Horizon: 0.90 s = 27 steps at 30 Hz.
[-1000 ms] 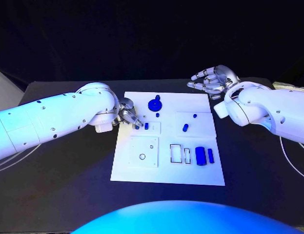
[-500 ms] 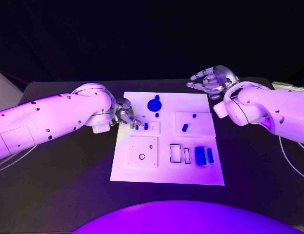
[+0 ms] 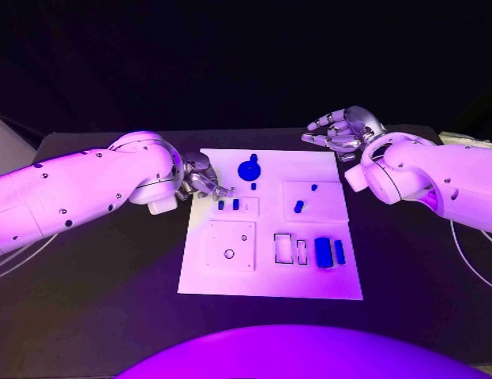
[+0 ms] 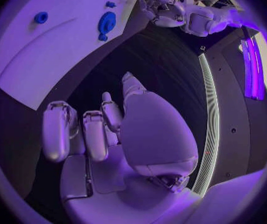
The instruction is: Assemble the parts on the task board
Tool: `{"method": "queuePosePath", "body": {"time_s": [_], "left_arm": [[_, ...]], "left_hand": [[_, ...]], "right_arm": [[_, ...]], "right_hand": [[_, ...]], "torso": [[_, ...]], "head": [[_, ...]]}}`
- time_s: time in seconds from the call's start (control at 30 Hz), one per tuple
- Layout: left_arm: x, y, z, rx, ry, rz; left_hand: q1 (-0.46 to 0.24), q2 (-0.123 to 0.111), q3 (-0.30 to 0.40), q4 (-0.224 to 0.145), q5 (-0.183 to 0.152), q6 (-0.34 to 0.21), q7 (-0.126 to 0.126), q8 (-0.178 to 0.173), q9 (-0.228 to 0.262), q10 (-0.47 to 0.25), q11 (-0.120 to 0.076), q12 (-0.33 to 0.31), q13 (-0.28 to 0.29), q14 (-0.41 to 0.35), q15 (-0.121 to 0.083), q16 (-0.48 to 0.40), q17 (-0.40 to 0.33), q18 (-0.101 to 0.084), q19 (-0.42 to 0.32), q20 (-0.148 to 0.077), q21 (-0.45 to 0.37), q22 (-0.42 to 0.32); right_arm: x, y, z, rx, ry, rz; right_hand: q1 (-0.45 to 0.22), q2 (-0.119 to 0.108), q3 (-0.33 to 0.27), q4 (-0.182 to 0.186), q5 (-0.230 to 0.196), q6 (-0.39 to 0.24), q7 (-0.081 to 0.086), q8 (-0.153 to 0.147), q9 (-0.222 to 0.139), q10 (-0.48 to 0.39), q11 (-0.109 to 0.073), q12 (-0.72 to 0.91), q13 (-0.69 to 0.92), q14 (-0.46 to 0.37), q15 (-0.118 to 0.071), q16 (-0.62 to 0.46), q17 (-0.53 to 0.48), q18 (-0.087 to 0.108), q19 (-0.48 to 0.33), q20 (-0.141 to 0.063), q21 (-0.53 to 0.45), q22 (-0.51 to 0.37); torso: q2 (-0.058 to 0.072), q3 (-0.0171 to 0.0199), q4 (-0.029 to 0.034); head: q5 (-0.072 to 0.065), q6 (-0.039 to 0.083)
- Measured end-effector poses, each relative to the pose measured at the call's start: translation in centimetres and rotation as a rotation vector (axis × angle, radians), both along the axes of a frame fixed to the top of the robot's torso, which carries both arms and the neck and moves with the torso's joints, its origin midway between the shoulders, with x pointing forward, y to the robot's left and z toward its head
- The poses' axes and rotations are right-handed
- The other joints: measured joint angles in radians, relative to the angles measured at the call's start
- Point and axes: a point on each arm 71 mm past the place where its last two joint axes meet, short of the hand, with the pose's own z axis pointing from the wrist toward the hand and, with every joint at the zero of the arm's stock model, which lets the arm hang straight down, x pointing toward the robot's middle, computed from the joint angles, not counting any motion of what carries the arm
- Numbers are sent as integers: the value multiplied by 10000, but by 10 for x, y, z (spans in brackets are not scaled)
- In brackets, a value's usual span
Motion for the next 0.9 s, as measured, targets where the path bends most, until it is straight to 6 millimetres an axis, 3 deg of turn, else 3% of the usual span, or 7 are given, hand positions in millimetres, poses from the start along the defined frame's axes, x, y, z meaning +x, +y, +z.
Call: {"method": "queuePosePath", "body": {"time_s": [0.1, 0.17, 0.23, 0.33, 0.43, 0.57, 0.9], "left_arm": [[1, 0, 5, -755, -296, 188], [2, -1, 8, -1246, -563, 262], [4, -3, 13, -1851, -989, 268], [5, -10, 18, -2642, -1700, 96], [5, -19, 19, -3241, -2399, -316], [2, -30, 12, -3615, -3274, -1075], [5, -48, -4, -3014, -4920, -2598]], "left_hand": [[356, 39, -189, 5, 0, -899, 381, -217, -64, -1399, 369, -946, -1150, -71, 363, -908, -1, 405, -1241, 211, -1055, -1517], [640, 49, -228, -11, 6, -1339, 591, -276, -124, -1923, 568, -1109, -1361, -365, 567, -1370, -118, 497, -1850, 381, -1616, -2237], [1338, 73, -171, -74, 77, -1958, 840, -459, -307, -2727, 815, -1340, -1589, -1328, 781, -2268, -1221, 817, -2921, 609, -2618, -3470], [2610, 18, 380, -544, 77, -2469, 1117, -730, -688, -3774, 1087, -1897, -2064, -2525, 1019, -3246, -2575, 990, -3763, 849, -3463, -4436], [3599, -197, 1255, -1142, 67, -2656, 1120, -981, -1175, -4184, 1208, -2439, -2709, -3149, 1142, -3637, -3313, 1016, -3889, 943, -3554, -4509], [3858, -456, 1895, -1662, 39, -2797, 1117, -1135, -1800, -4509, 1284, -2990, -3498, -3904, 1210, -4005, -4276, 1017, -4246, 1047, -3554, -4567], [3608, -707, 2292, -2058, 39, -2528, 1170, -1370, -2609, -4682, 1350, -3531, -4416, -4184, 1263, -3953, -5075, 1016, -4322, 1100, -3264, -4226]], "right_arm": [[0, 0, 0, -3, 0, -8], [0, -1, 0, -6, 0, -15], [0, -1, 0, -12, 0, -31], [1, -3, 0, -22, -3, -61], [1, -3, 0, -29, -8, -77], [1, -4, 0, -36, -19, -95], [2, -4, 0, -33, -50, -78]], "right_hand": [[0, 0, 0, 0, 0, 0, 0, 0, 0, 0, 0, 0, -11, 0, 0, 0, 0, 0, 0, 0, 0, 0], [0, 0, 0, 0, 0, 0, 0, 0, 0, 0, 0, 0, -11, 0, 0, 0, 0, 1, 0, 0, 0, 0], [0, 0, 0, 0, 0, 0, 0, 0, 0, 0, 0, 0, -12, 0, 0, 0, 0, 0, 0, 0, 0, 0], [-2, 3, 0, 0, 0, 0, 0, 0, 0, 0, 0, -39, -26, 0, 0, 0, 0, 0, 0, 0, -50, -1], [-41, 41, 0, 0, 0, 0, 0, 0, -1, 0, 0, -40, -41, 0, 0, 0, 0, 0, 0, 0, -53, -1], [-41, 41, 0, 0, 0, 0, 0, 0, -3, 0, 0, -39, -42, 0, 0, 0, -1, 1, 0, 0, -53, -2], [-41, 41, 0, 0, 0, 0, 0, 0, -4, 0, 0, -39, -64, 0, 0, -39, -1, 0, 0, 0, -53, -3]], "torso": [[0, -1, 0], [0, 4, 0], [0, 5, 0], [0, 1, 7], [1, -6, 13], [1, -7, 13], [8, -6, -1]], "head": [[-12, 0], [-30, 0], [-49, 0], [-66, 0], [-82, 0], [-91, 0], [-121, 0]]}}
